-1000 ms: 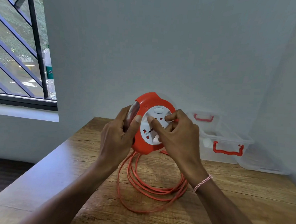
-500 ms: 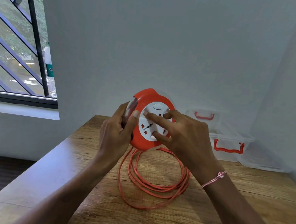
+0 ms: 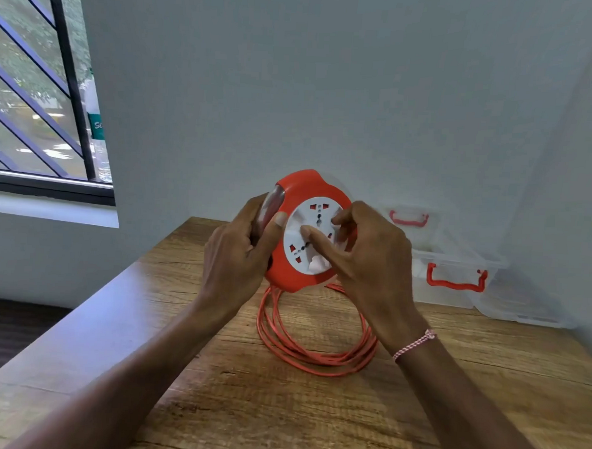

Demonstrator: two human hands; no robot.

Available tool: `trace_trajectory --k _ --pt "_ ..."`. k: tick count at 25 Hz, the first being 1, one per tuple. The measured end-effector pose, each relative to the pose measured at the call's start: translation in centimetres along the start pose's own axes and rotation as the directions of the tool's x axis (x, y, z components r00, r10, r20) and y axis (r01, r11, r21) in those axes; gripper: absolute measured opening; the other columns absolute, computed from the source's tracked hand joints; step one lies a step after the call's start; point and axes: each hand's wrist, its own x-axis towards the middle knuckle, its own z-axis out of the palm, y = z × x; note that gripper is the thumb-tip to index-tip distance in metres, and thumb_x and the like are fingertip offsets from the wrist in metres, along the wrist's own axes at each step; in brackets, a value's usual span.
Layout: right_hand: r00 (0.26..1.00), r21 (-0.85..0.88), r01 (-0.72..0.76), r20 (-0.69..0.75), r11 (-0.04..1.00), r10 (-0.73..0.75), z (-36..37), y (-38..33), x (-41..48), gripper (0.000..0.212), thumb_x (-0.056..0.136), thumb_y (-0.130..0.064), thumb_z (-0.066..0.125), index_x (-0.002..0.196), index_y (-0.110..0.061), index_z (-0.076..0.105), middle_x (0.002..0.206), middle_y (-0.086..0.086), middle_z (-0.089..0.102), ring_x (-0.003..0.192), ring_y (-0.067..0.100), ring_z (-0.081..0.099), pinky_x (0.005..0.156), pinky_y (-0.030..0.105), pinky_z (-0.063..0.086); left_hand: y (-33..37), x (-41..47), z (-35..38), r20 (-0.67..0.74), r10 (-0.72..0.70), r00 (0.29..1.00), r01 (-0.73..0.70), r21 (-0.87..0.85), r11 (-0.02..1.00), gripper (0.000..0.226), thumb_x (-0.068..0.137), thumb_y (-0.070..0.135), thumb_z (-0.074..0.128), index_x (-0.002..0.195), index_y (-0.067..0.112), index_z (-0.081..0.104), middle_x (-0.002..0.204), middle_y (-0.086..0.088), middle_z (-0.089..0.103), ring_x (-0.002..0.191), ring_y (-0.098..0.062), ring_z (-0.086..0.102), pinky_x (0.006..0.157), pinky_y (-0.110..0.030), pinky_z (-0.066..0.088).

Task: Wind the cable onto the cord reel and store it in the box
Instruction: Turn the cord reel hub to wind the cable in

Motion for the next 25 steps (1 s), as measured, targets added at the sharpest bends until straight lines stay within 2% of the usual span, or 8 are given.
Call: trace_trajectory --k 4,9,12,14,17,19,22,25 --pt "0.883 -0.256 0.457 0.250 0.852 -0.398 -1.1 1.9 0.0 0.054 0.099 -0.048 0.066 0.148 -0.029 0.051 0.128 0.004 0.065 0.083 0.018 0.071 0.048 0.025 0.050 -0.2 0.4 -0.4 0.007 -0.038 0.999 0.039 -0.036 0.999 0.066 0.099 0.068 0.041 0.149 0.029 0.057 0.083 -0.004 0.077 0.073 -0.023 0.078 0.068 -0.057 0.066" --pt "0.821 -0.404 0.571 0.286 0.715 -0.494 -0.9 2.1 -0.2 0.068 0.092 -0.046 0.076 0.153 -0.035 0.049 0.114 0.011 0.072 0.089 0.027 0.074 0.053 0.026 0.049 -0.3 0.2 -0.3 0.033 -0.014 0.999 0.015 -0.029 0.999 0.064 0.100 0.066 0.041 0.151 0.030 0.056 0.091 -0.011 0.080 0.080 -0.024 0.081 0.071 -0.057 0.067" --pt "0.907 -0.307 0.420 0.154 0.854 -0.391 -0.7 0.9 -0.4 0.061 0.091 -0.062 0.066 0.140 -0.027 0.064 0.096 0.005 0.080 0.075 0.023 0.075 0.056 0.027 0.056 -0.3 0.1 -0.1 0.015 0.007 1.000 -0.007 -0.028 1.000 0.061 0.101 0.066 0.042 0.148 0.030 0.058 0.079 -0.013 0.076 0.071 -0.026 0.078 0.066 -0.058 0.064" --pt "0.989 -0.124 0.143 0.051 0.982 -0.138 -0.2 -0.1 -0.6 0.067 0.084 -0.074 0.061 0.124 -0.021 0.070 0.086 0.001 0.080 0.068 0.015 0.074 0.057 0.030 0.060 -0.2 -0.1 0.2 0.007 0.028 1.000 -0.028 -0.024 0.999 0.064 0.101 0.069 0.042 0.149 0.029 0.058 0.074 -0.011 0.074 0.065 -0.025 0.076 0.062 -0.057 0.063" --pt "0.972 0.108 -0.236 0.022 0.966 0.235 0.7 -1.0 -0.5 0.058 0.080 -0.076 0.070 0.102 -0.022 0.068 0.081 -0.008 0.076 0.064 0.003 0.071 0.059 0.016 0.056 -0.1 -0.4 0.3 0.006 0.041 0.999 -0.041 -0.016 0.999 0.079 0.098 0.081 0.036 0.150 0.026 0.056 0.082 -0.009 0.079 0.070 -0.021 0.080 0.063 -0.053 0.066" --pt "0.956 0.140 -0.293 0.008 0.946 0.295 0.6 -1.1 -0.4 0.053 0.079 -0.074 0.072 0.092 -0.023 0.068 0.073 -0.012 0.070 0.062 0.003 0.068 0.062 0.020 0.056 -0.1 -0.3 0.3 0.015 0.033 0.999 -0.032 -0.023 0.999 0.076 0.098 0.078 0.039 0.149 0.024 0.057 0.084 -0.008 0.080 0.072 -0.021 0.081 0.063 -0.053 0.067" --pt "0.999 -0.060 -0.013 -0.037 0.998 0.011 -0.2 -0.1 -0.3 0.048 0.087 -0.067 0.071 0.090 -0.019 0.068 0.080 -0.007 0.068 0.062 0.006 0.061 0.059 0.024 0.055 -0.1 -0.1 0.3 0.025 0.015 1.000 -0.014 -0.028 1.000 0.062 0.100 0.066 0.041 0.145 0.028 0.059 0.082 -0.006 0.079 0.070 -0.022 0.080 0.063 -0.055 0.066" --pt "0.942 -0.211 0.332 0.120 0.919 -0.313 -1.4 1.1 0.0 0.045 0.093 -0.053 0.072 0.119 -0.017 0.066 0.116 0.004 0.067 0.067 0.013 0.062 0.048 0.021 0.045 -0.4 0.1 0.0 0.010 -0.010 1.000 0.011 -0.054 0.998 0.053 0.099 0.068 0.042 0.139 0.038 0.058 0.073 0.002 0.072 0.062 -0.018 0.073 0.060 -0.056 0.064"
